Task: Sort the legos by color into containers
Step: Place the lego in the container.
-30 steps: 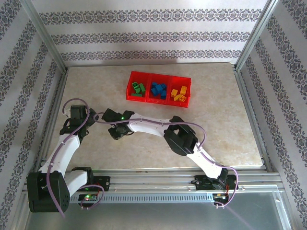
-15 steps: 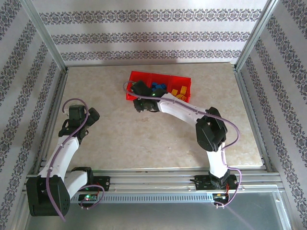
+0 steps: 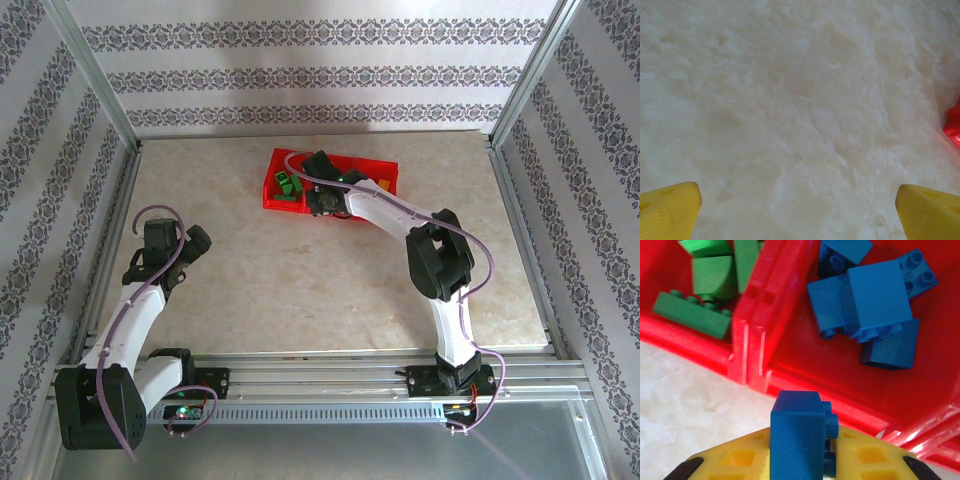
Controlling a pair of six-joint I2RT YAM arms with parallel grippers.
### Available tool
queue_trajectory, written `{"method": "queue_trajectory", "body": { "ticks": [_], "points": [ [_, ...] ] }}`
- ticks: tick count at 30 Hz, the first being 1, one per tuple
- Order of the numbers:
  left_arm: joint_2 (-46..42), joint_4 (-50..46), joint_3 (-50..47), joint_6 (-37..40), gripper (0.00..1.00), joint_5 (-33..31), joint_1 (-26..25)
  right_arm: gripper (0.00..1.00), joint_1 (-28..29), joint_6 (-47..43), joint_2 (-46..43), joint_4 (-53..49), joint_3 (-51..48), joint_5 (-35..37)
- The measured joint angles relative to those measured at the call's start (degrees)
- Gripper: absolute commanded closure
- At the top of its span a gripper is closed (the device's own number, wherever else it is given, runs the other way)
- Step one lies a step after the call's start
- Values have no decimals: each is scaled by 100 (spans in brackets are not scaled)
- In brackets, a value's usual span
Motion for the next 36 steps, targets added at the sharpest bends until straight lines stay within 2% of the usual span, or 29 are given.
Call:
{"method": "queue_trajectory", "body": {
  "ticks": [18, 36],
  "points": [
    [81, 39, 0, 7, 0, 101, 0, 70, -374, -44, 789, -142, 754, -177],
    [164, 133, 0, 24, 0, 125, 0, 67, -433, -44, 874, -59, 636, -299]
  ]
}}
